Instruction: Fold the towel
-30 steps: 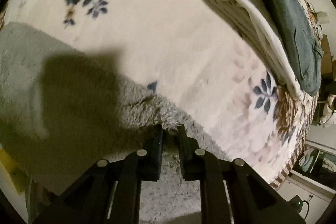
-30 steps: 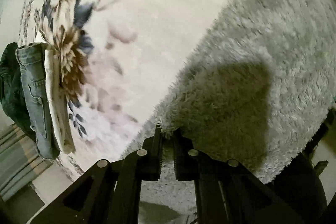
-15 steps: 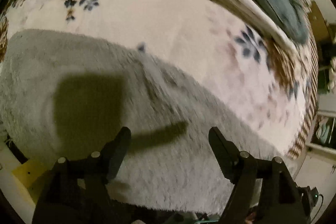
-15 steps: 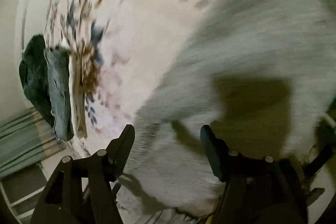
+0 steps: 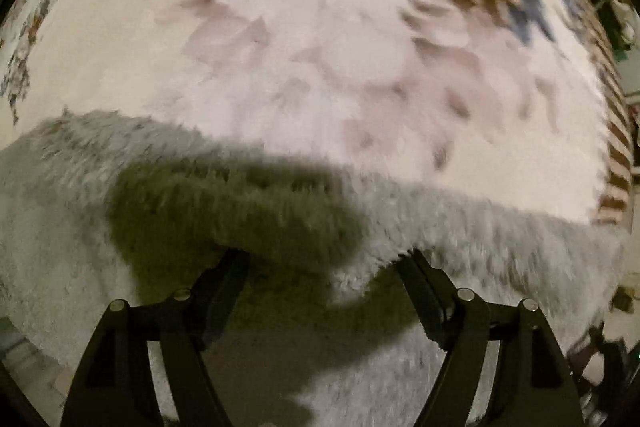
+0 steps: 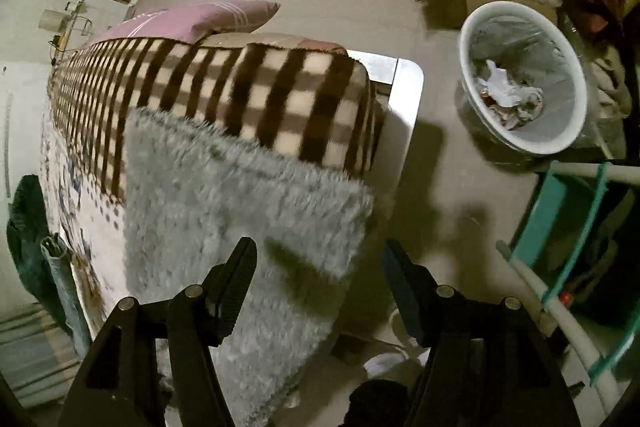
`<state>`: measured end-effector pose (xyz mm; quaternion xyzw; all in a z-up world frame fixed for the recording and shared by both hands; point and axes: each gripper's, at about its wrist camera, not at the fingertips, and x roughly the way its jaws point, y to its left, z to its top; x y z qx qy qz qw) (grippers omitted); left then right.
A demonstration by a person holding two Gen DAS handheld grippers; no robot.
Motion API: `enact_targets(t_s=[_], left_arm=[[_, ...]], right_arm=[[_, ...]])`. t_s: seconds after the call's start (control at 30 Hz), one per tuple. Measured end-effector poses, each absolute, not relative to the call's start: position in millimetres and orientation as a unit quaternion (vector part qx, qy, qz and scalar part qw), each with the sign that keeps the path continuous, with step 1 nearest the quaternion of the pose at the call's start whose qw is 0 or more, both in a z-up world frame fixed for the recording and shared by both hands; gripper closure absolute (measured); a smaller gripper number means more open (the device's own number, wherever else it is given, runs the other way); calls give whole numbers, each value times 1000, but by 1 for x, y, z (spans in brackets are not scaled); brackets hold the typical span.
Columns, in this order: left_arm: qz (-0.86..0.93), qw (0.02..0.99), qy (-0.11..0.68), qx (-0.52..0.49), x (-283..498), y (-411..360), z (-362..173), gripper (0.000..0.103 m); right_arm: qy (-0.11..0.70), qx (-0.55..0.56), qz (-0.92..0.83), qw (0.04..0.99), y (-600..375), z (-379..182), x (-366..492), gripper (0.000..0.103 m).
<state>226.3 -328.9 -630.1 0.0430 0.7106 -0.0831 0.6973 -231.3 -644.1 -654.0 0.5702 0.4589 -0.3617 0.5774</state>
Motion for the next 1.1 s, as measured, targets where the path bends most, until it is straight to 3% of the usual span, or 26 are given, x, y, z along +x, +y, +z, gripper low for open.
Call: enact_targets(t_s=[0.03, 0.1, 0.27, 0.37, 0.43, 0.47, 0.5, 0.77, 0.93, 1.03, 1.1], left_arm=[[-79, 692, 716, 37, 228, -329, -635, 23], [-78, 690, 719, 35, 229, -336, -639, 22], [-86, 686, 721, 52, 218, -339, -633, 22], [-95, 685, 721, 56, 201, -341, -618, 22], [-113, 684, 719, 55, 181, -346, -602, 22], [-123, 683, 718, 54, 171, -351, -597, 22], [-130, 681, 718, 58, 163, -356, -594, 22], [-150, 656, 737, 67, 87, -367, -588, 22], [-87, 655, 748, 54, 76, -309, -593, 22], [-33, 631, 775, -16, 77, -261, -611, 22], [-1, 619, 782, -70, 80, -242, -623, 22]], right_arm=[[454, 570, -359, 583, -646, -659, -230, 41], [455, 566, -356, 587, -648, -670, -224, 90], [432, 531, -385, 619, -646, -663, -217, 94], [427, 552, -362, 618, -652, -665, -218, 92], [432, 562, -338, 619, -651, -663, -221, 68], [430, 567, -331, 620, -648, -662, -225, 41], [415, 575, -326, 625, -644, -659, -234, 31], [349, 675, -301, 576, -590, -678, -274, 31], [401, 700, -212, 551, -510, -684, -225, 31], [439, 711, -173, 521, -463, -695, -194, 31], [460, 711, -166, 506, -439, -705, -177, 37]])
